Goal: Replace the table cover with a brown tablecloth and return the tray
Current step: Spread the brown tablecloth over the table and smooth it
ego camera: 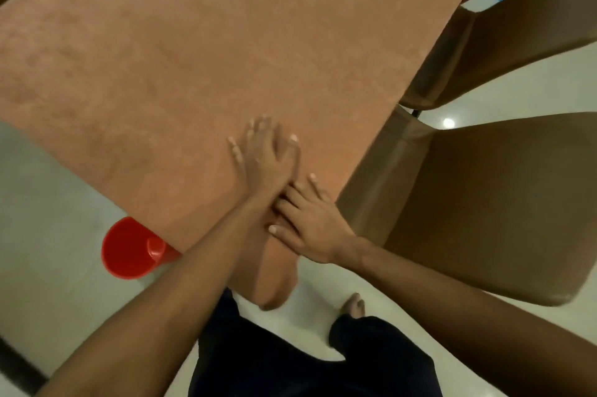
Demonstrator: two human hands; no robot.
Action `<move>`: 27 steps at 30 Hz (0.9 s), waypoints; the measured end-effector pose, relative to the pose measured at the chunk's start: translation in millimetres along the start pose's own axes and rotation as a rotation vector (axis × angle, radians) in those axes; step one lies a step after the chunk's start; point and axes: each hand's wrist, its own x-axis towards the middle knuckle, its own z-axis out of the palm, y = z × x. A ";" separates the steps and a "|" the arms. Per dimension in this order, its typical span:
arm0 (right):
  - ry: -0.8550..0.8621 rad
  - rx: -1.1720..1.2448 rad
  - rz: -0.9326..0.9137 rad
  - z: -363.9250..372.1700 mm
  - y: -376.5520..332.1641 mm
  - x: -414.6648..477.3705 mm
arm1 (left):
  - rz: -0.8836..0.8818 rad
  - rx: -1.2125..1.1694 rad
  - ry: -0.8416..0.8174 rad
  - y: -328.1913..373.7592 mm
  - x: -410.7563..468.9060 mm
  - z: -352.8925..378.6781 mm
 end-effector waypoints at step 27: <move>-0.156 -0.087 0.027 -117.8 253.7 65.6 | -0.053 0.501 -0.098 23.7 4.6 6.9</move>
